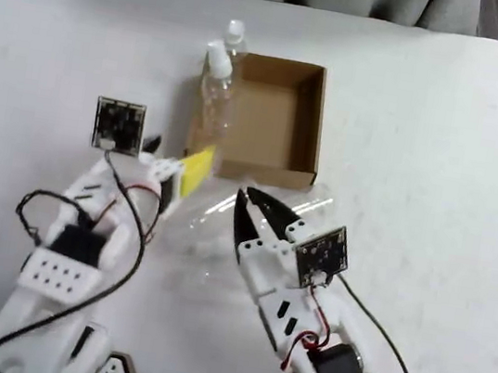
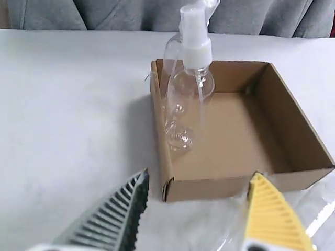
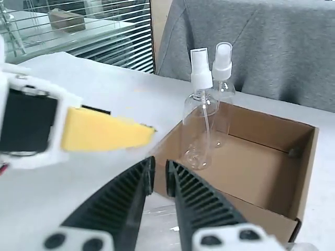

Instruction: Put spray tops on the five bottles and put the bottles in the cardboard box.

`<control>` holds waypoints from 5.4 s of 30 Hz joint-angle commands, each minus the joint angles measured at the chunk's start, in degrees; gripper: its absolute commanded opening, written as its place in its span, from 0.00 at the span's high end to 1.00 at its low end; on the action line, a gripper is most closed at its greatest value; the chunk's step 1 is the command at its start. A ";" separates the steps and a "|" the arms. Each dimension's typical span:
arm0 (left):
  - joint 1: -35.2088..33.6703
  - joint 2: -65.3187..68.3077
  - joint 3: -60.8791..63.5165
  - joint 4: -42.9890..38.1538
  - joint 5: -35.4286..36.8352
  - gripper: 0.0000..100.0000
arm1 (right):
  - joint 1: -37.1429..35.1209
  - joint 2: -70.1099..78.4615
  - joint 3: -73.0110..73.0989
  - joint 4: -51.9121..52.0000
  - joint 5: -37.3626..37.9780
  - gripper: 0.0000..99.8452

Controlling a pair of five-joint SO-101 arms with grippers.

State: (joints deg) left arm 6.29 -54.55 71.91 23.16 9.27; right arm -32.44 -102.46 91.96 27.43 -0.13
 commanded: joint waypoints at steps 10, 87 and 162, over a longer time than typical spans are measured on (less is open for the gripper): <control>-0.57 -16.84 5.19 14.07 -3.60 0.71 | 9.36 -0.48 -7.30 7.16 7.82 0.99; -22.37 24.66 -17.76 8.00 1.58 0.71 | -4.44 86.11 -47.12 12.53 5.10 0.98; -16.75 43.30 -26.73 25.23 -1.58 0.98 | 7.78 80.66 -45.10 12.09 11.87 0.98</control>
State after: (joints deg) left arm -9.45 -12.53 51.69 50.77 1.54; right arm -25.32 -19.65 47.91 39.56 11.03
